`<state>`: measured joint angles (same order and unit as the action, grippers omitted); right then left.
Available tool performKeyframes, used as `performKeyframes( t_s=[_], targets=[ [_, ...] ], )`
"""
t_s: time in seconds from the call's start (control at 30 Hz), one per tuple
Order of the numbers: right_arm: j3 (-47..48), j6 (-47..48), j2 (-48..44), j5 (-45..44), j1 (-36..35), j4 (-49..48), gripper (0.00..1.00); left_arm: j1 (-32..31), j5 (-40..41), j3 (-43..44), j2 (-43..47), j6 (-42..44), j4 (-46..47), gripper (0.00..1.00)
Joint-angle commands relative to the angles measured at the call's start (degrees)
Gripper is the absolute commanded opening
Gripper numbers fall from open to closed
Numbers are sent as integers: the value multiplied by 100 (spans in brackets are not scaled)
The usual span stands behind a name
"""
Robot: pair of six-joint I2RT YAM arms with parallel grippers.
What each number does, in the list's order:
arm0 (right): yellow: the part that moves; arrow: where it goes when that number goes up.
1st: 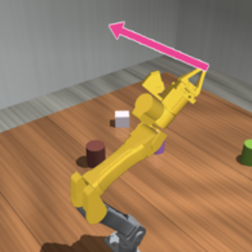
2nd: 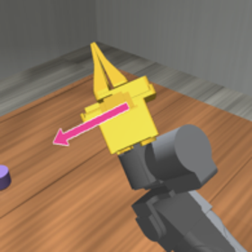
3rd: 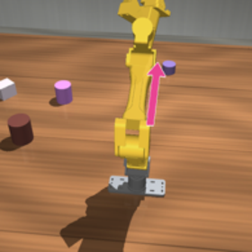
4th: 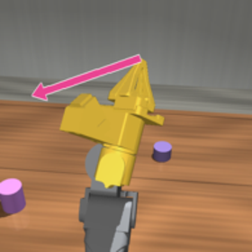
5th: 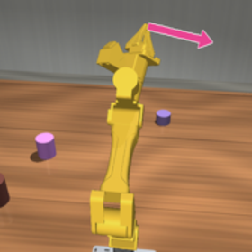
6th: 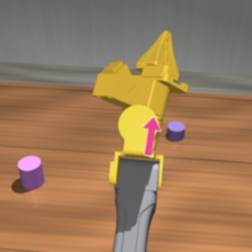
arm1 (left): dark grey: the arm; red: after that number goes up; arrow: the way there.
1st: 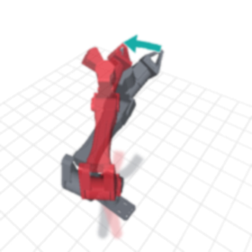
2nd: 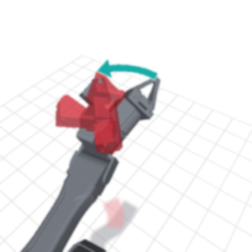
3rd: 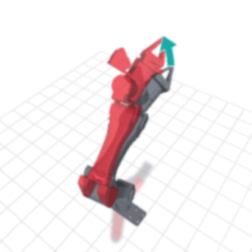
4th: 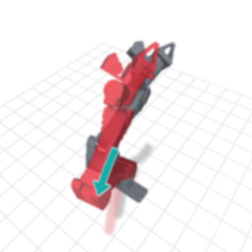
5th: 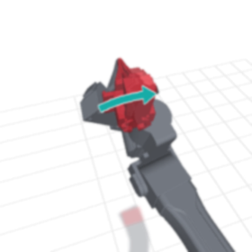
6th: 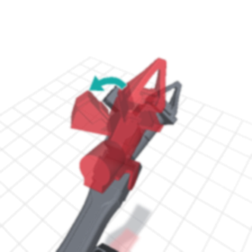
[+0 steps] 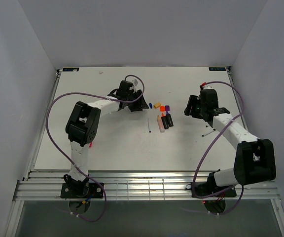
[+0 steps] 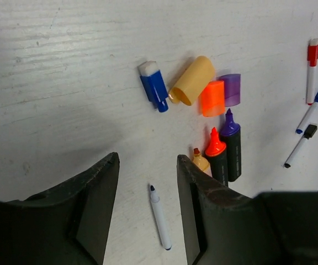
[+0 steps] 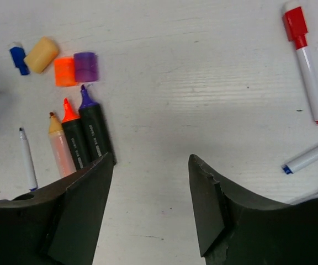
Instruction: Open the pen caps
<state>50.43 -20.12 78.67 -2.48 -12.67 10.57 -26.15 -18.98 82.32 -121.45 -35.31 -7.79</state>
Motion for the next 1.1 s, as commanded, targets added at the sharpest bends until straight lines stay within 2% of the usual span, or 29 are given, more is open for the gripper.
performKeyframes(
  t_s=[0.0,0.1,0.3,0.47,0.77,0.93,1.07],
  targets=[
    [509,209,428,-288,465,164,64,-4,167,-94,806,42,243,57],
    [783,341,798,-393,721,525,67,5,176,-111,1000,-81,426,57],
    [1205,465,1413,-613,1196,754,80,5,-202,-129,1080,-213,998,57],
    [1451,544,1844,-631,1398,754,82,40,-360,-155,1018,-336,1262,57],
    [1768,808,2415,-728,1434,710,78,75,-554,-366,983,-494,1570,56],
    [1733,957,2697,-701,1434,570,70,49,-484,-603,1070,-521,1649,56],
    [1575,931,2741,-351,1460,341,63,49,-457,-656,1097,-512,1658,56]
  ],
)
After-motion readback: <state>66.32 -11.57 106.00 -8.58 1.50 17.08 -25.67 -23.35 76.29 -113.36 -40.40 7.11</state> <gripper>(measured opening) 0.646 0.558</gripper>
